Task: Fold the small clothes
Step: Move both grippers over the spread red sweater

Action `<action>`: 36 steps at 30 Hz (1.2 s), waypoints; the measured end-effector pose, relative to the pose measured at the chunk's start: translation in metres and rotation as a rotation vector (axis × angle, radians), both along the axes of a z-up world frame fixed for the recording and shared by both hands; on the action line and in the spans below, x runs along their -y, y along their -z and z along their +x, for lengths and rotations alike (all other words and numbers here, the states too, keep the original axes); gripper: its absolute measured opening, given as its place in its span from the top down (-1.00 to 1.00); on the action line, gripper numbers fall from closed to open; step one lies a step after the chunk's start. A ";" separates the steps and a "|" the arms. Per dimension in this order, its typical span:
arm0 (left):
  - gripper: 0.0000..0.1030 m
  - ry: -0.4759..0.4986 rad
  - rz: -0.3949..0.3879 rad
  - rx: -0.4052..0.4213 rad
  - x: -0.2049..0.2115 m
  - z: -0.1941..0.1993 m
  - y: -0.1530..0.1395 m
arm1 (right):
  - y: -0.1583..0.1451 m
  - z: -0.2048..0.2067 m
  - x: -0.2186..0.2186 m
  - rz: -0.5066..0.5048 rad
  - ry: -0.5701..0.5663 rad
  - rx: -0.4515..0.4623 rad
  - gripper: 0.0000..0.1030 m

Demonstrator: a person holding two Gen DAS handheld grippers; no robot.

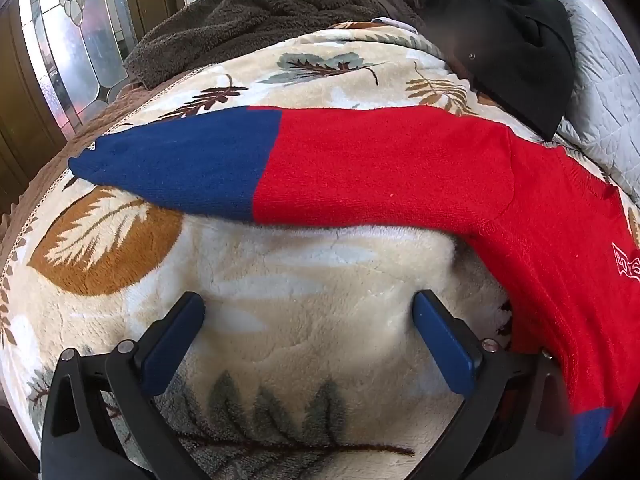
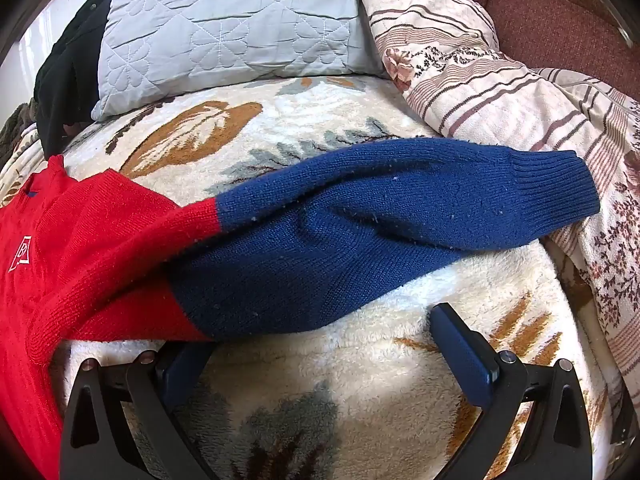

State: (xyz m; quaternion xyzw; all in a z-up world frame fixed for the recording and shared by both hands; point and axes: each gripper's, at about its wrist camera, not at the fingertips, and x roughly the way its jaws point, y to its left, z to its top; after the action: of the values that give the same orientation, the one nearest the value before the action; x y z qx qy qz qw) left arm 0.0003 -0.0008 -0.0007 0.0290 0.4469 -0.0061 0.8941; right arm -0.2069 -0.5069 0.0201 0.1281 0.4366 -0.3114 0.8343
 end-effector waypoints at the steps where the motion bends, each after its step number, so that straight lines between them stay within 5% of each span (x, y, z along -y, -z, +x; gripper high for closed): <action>1: -1.00 0.000 -0.002 -0.001 0.000 0.000 0.000 | 0.000 0.000 0.000 -0.001 0.000 0.000 -0.99; 15: -1.00 -0.006 -0.006 -0.020 -0.004 -0.003 -0.014 | -0.006 -0.002 -0.002 0.028 0.019 -0.031 -0.99; 21: -1.00 -0.036 -0.066 0.077 -0.019 -0.029 -0.055 | -0.066 -0.023 -0.044 -0.040 -0.006 0.131 -0.99; 28: -1.00 0.054 -0.074 0.176 -0.015 -0.071 -0.118 | -0.141 -0.036 -0.124 -0.075 -0.119 0.287 -0.99; 36: -1.00 0.116 -0.140 0.091 -0.021 -0.095 -0.148 | -0.170 -0.024 -0.210 0.018 -0.269 0.323 -0.99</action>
State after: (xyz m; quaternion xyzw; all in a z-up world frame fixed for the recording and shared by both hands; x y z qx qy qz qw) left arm -0.0947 0.0198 0.1470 -0.0075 0.4020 -0.0878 0.9114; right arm -0.2312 -0.2969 0.1901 0.1240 0.3132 -0.1687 0.9263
